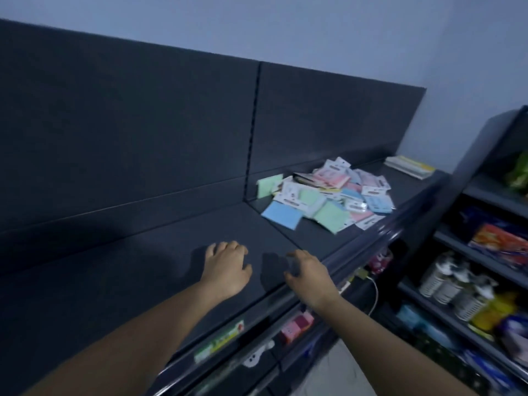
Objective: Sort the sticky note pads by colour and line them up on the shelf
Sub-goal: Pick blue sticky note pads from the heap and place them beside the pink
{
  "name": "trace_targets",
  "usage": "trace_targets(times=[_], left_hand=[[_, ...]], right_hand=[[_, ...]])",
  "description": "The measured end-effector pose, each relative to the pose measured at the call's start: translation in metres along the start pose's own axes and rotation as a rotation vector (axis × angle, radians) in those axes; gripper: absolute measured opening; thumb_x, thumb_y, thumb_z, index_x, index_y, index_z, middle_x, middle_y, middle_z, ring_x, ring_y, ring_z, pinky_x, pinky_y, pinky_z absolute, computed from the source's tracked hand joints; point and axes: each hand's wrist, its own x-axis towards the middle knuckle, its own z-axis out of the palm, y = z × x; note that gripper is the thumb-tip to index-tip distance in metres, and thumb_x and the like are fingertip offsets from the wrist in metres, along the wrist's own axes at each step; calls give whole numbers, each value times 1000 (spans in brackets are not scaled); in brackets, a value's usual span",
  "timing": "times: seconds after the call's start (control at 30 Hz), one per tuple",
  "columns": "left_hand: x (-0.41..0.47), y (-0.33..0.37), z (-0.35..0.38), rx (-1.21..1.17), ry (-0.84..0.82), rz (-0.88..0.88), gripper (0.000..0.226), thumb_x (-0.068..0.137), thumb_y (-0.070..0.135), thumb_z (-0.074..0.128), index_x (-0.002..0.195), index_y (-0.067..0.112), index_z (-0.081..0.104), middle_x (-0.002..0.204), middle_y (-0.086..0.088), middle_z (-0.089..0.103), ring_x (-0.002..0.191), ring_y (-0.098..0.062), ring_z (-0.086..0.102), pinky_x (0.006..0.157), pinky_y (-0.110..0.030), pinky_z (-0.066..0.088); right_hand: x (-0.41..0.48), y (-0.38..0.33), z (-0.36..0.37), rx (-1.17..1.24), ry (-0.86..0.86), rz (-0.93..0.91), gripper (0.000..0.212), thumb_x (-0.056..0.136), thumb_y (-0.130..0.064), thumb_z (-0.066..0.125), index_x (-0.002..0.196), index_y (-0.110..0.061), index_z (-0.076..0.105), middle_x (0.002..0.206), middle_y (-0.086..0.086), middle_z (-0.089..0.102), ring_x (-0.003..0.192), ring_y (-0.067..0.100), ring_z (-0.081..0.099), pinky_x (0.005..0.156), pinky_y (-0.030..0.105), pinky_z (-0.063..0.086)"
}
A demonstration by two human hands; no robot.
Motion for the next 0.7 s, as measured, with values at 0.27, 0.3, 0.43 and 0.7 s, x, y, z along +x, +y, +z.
trace_targets(times=[0.27,0.3,0.43,0.7], left_hand=[[71,158,48,-77,-82,66,41,96,39,39,130,19,46,133,-1,45,128,-21,35,108,-37,18],[76,171,53,-85,-92,61,41,95,40,39,130,18,46,133,-1,46,127,-22,35,108,-37,19],[99,198,64,-92,-114,33,42,95,41,39,128,17,48,133,-2,46,127,-23,37,107,-37,20],[169,214,84,-126,-92,-1,38,94,37,43,125,16,51,130,-2,50,124,-23,39,104,-39,23]], right_hand=[[-14,140,-81,97,161,122,42,90,-19,56,131,-15,50,135,3,51,118,19,51,99,26,38],[-15,153,-87,115,170,127,41,90,-18,56,131,-15,50,135,2,51,116,17,52,97,24,37],[-7,189,-99,184,188,127,40,91,-18,55,131,-15,50,134,1,50,119,14,49,93,18,35],[48,231,-107,229,217,159,37,90,-18,56,127,-15,53,131,0,52,121,15,48,102,27,38]])
